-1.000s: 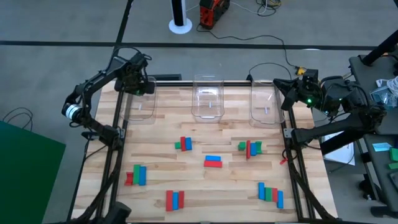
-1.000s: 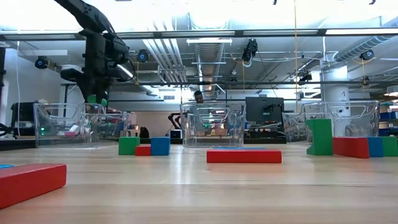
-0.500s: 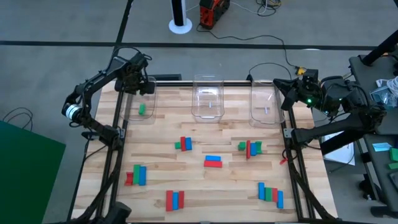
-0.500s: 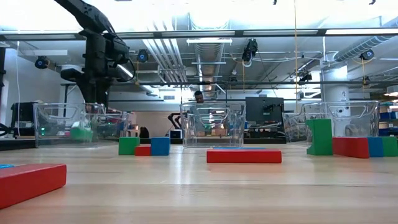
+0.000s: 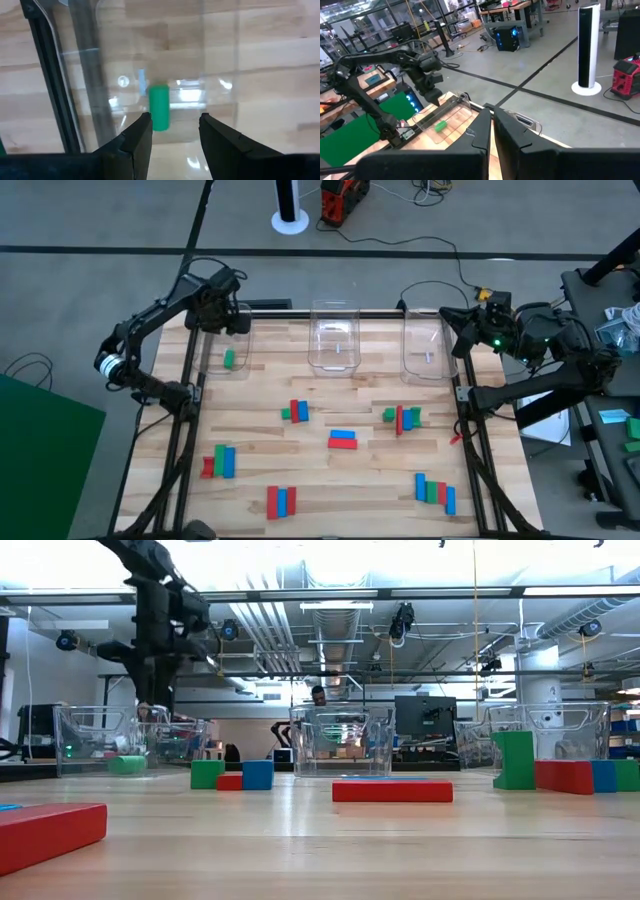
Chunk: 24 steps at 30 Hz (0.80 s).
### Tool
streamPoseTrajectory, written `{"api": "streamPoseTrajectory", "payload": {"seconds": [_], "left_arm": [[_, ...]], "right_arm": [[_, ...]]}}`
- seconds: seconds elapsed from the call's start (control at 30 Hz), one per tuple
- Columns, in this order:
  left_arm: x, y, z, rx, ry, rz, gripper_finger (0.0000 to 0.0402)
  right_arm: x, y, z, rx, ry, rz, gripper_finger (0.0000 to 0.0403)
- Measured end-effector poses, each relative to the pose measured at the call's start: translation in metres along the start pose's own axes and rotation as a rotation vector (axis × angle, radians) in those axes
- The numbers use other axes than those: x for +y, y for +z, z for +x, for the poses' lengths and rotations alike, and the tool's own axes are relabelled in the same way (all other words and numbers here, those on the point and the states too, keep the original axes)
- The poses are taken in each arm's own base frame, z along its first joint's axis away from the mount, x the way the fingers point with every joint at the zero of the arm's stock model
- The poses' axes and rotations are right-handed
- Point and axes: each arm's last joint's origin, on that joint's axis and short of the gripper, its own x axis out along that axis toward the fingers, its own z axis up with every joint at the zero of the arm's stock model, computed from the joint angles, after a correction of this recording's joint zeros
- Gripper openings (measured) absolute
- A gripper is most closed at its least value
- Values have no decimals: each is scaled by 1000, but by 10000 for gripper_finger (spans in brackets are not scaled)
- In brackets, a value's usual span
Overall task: Sort blocks
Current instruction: Put the red wooden block into the middle transparent bin
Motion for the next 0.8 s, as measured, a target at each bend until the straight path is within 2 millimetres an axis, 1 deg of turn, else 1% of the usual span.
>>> {"api": "streamPoseTrajectory", "payload": {"seconds": [0.1, 0.3, 0.5, 0.7, 0.8], "left_arm": [[-12, -17, -12, -23, -29, 29, 142], [-37, -60, -35, -58, -107, 101, 142], [-54, -103, -53, -67, -201, 132, 142], [-68, -142, -62, -61, -242, 170, 142], [-75, -161, -64, -50, -255, 249, 142]], "right_arm": [[0, 0, 0, 1, -1, -1, 13], [0, 0, 0, 1, -1, -1, 13], [0, 0, 0, 2, -1, -2, 13], [0, 0, 0, 2, -1, -1, 13], [0, 0, 0, 2, -1, -2, 13]]}}
